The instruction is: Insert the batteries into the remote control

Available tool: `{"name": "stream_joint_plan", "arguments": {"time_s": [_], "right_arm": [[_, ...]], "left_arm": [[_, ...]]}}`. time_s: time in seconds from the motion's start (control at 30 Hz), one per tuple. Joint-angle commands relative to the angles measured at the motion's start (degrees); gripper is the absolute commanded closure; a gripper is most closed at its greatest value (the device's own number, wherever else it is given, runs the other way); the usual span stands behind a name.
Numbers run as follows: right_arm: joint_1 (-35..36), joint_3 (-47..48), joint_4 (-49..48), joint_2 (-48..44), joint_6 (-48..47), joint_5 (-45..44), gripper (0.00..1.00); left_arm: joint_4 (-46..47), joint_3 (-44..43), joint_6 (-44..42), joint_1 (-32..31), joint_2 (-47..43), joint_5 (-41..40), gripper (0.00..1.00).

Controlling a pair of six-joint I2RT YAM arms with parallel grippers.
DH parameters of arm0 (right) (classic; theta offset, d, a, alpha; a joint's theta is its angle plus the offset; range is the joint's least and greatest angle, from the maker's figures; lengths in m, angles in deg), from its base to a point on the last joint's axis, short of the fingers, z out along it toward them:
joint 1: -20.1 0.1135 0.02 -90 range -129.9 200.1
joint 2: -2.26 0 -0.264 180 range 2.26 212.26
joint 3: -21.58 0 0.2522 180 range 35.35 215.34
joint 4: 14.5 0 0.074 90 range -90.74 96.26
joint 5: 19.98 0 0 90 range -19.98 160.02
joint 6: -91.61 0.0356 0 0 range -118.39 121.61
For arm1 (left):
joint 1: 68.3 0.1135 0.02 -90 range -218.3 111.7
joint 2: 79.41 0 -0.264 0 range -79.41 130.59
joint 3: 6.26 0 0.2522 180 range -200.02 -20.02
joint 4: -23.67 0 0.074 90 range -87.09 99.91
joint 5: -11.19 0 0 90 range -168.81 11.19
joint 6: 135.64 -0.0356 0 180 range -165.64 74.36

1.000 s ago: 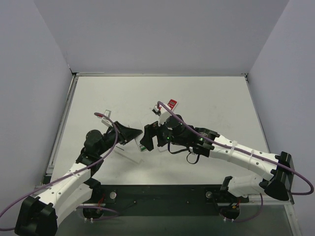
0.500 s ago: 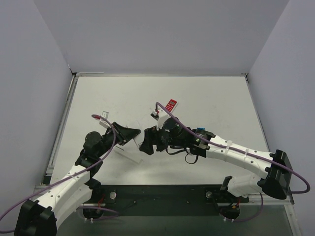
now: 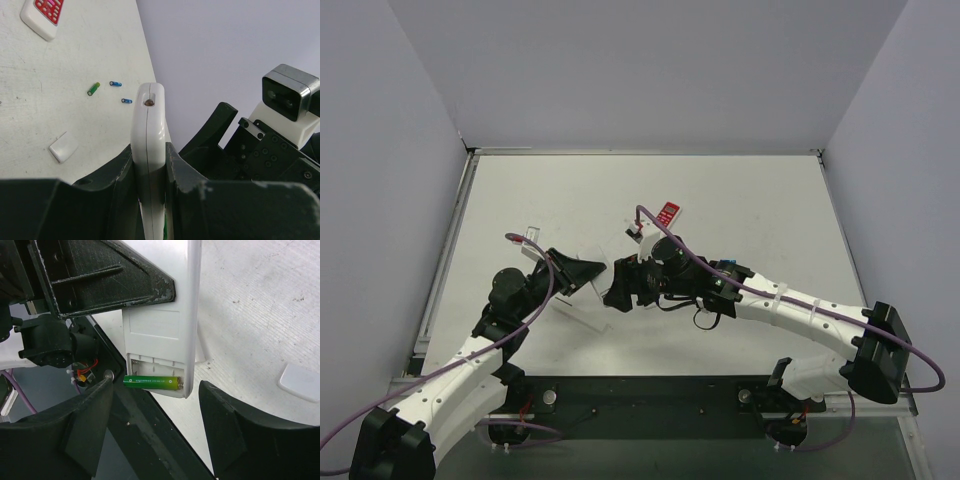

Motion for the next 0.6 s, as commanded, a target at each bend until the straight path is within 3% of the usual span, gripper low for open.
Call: {"name": "stream_joint_plan", "arguments": {"time_s": [0.0,0.37,0.57], "right_arm": [[-0.41,-0.37,-2.93,0.21,0.82,1.42,0.36],[-0.58,-0.37,-3.29,0.92,0.91,2.48,0.4],[-0.67,-0.72,-3.46,0.74,0.99,2.31,0.48]], "left_arm": [[2.85,-0.95,1.18,0.02,-0.88,-0.05,1.0],[3.38,-0.86,2.06,0.1,-1.49,0.03,1.0],[3.64,-0.78,2.59,0.1,-1.67,0.21,1.0]]}}
